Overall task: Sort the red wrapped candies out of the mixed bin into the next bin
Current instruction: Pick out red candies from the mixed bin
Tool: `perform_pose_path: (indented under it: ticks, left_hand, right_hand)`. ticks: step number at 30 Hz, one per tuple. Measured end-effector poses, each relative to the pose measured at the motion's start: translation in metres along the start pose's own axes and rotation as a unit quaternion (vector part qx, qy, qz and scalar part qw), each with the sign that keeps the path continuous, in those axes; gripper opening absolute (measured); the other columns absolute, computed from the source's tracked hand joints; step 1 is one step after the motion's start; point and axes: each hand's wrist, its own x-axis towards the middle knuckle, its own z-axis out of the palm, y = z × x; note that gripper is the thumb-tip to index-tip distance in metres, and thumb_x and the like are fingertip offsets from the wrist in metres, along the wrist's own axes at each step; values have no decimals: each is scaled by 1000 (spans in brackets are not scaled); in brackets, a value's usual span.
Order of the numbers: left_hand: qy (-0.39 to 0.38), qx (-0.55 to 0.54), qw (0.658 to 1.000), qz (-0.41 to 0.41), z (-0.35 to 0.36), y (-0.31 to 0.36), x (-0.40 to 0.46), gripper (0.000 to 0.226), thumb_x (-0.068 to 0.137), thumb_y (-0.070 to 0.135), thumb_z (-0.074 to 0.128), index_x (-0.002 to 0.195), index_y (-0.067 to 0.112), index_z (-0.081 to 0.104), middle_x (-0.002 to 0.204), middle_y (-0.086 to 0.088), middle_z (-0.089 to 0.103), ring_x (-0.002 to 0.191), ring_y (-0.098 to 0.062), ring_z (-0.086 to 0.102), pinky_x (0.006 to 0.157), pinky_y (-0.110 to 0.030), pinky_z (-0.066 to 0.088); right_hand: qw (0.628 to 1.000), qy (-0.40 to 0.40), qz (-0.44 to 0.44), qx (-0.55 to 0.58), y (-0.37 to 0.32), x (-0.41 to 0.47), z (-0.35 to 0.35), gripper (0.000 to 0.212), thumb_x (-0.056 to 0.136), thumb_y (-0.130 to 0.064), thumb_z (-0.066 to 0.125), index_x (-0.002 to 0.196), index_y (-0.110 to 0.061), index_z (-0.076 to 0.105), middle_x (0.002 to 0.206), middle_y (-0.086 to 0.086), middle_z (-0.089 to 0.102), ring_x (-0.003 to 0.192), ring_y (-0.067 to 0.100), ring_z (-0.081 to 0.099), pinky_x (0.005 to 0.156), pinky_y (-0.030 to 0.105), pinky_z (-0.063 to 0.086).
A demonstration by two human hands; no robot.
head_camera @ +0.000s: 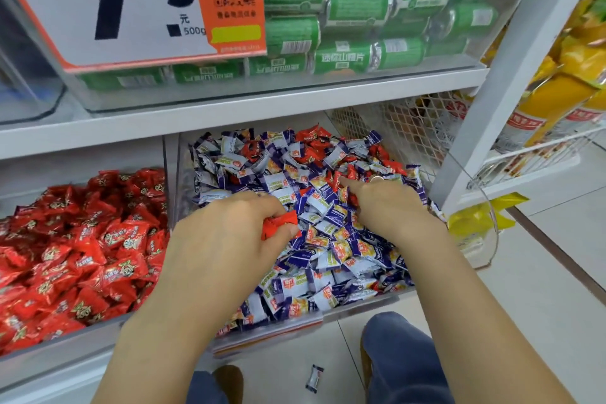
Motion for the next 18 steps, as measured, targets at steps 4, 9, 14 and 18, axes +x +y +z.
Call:
perform_pose_path:
  ticks: [4,9,14,18]
  left_hand:
    - [2,-12,1000,3,2,-2,1,28,86,61,44,96,41,60,88,18,56,73,-5,47,55,-21,39]
    - [44,-57,997,6,-3,-12,4,25,81,58,50,89,40,65,81,17,58,70,-9,52,56,-26,45]
    - [94,-89,992,1,-12,-18,3,24,79,57,54,85,38,68,77,16,60,68,-10,54,56,-25,43]
    - [98,-144,984,26,-21,-21,-5,29,77,62,53,83,38,69,75,17,61,68,-4,57,59,-29,48]
  right_hand:
    - [999,19,29,-14,-9,7,1,67,90,2,44,149,-24,23,103,8,62,91,29,60,62,33,40]
    - [981,57,5,187,11,1,-3,39,95,-21,52,132,-32,47,103,5,66,82,25,61,66,32,48]
    - [887,100,-51,447,32,-18,-28,22,92,-23,59,108,-37,57,96,-12,64,77,1,61,68,13,46]
    - [775,46,-69,626,20,-48,-43,27,87,-23,62,113,-28,62,96,-2,69,81,8,66,69,20,54]
